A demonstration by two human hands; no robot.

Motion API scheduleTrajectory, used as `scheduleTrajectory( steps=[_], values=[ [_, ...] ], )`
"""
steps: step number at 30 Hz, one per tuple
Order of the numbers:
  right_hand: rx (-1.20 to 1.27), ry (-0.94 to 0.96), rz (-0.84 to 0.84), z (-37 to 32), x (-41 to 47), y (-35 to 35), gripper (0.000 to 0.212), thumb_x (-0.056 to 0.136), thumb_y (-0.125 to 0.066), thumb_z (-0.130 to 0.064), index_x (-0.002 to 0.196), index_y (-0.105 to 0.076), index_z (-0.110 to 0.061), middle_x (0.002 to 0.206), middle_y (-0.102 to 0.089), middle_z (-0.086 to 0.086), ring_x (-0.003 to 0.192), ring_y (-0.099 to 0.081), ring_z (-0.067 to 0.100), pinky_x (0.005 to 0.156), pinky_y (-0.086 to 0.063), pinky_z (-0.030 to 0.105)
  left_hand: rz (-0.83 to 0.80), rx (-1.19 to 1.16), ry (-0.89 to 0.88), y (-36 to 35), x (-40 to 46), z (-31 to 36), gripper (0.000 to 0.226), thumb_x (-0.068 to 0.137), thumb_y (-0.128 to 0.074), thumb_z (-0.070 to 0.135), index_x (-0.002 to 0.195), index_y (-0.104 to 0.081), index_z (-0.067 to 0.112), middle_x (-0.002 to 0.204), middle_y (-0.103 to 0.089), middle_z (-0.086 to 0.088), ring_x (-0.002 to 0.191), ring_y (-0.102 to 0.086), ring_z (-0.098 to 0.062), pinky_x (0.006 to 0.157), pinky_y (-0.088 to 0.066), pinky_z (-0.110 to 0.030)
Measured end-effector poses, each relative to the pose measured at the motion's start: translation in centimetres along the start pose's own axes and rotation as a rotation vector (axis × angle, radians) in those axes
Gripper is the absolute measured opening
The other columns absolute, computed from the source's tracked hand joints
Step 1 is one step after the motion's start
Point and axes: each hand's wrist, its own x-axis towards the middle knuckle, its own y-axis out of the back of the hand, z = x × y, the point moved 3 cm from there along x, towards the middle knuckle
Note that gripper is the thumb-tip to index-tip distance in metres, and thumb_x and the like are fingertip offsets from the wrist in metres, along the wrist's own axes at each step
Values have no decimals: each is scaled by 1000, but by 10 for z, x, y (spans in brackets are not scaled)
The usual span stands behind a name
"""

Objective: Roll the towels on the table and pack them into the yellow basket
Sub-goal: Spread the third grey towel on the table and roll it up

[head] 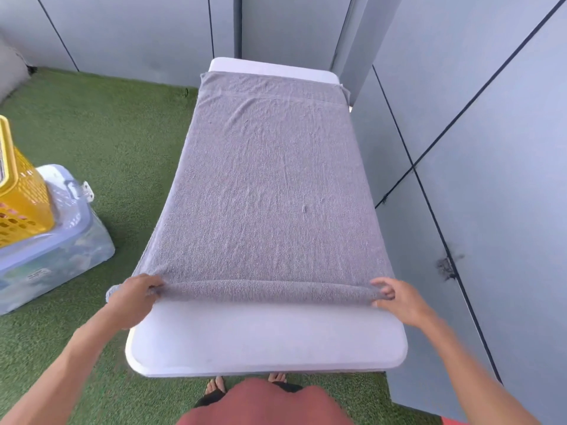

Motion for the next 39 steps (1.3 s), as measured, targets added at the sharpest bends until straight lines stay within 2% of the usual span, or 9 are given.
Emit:
scheduleTrajectory(
  steps=[4,10,14,21,24,26,30,35,39],
  values=[
    [155,11,230,-11,3,-1,33,76,-77,-5,98,-61,-24,91,-60,1,87,-61,22,77,-47,32,222,-131,53,14,5,1,25,79,-69,2,100,-66,15,107,-58,-12,100,-54,-34,87,-44,-45],
    [-566,220,594,-13,-32,-44,36,68,-78,0,101,-72,-13,96,-57,4,90,-51,28,82,-45,42,459,224,-190,-25,-43,17,41,72,-71,-4,108,-55,7,112,-52,-12,93,-49,-32,74,-48,-46],
    [-529,176,539,-18,-20,-56,47,68,-82,-11,109,-64,2,100,-56,15,96,-50,34,91,-47,47,389,221,-194,-27,-29,16,62,70,-74,-3,126,-47,3,127,-51,-14,115,-50,-35,91,-50,-49],
    [-507,57,232,-27,1,-34,11,87,-63,-9,96,-61,-6,105,-58,13,107,-52,34,95,-37,38,313,208,-218,-4,-2,15,30,82,-61,-5,107,-62,12,98,-64,-6,95,-59,-33,76,-49,-45],
    [-590,-3,-7,-18,-8,-25,20,91,-55,-20,74,-46,-23,94,-55,2,101,-55,24,80,-38,34,106,162,-149,-5,-4,5,37,87,-49,-4,113,-63,17,103,-65,-3,99,-61,-29,77,-45,-37],
    [-476,-35,-39,-14,-12,-17,9,89,-58,-24,82,-54,-27,95,-57,-5,98,-57,18,73,-37,29,-96,104,-40,-2,-2,4,37,92,-47,2,121,-61,21,116,-64,-2,105,-61,-24,81,-46,-32],
    [3,-29,182,-9,-9,-9,35,73,-78,-22,93,-55,-39,112,-55,-5,107,-58,15,90,-41,32,143,-79,-69,12,-3,10,25,88,-59,1,104,-66,18,114,-60,-8,98,-56,-26,72,-42,-30],
    [-454,107,563,-12,-31,-32,21,72,-79,-8,88,-73,-20,108,-57,7,102,-53,31,90,-39,45,474,182,-252,-3,-38,23,24,74,-72,-6,96,-68,5,92,-61,-9,80,-55,-30,58,-45,-39],
    [-563,184,521,-12,-35,-59,48,68,-82,-21,110,-67,-6,109,-57,10,100,-51,33,84,-48,46,405,196,-250,-28,-43,16,53,72,-76,2,121,-55,0,119,-56,-15,108,-53,-35,87,-51,-48]
  ],
)
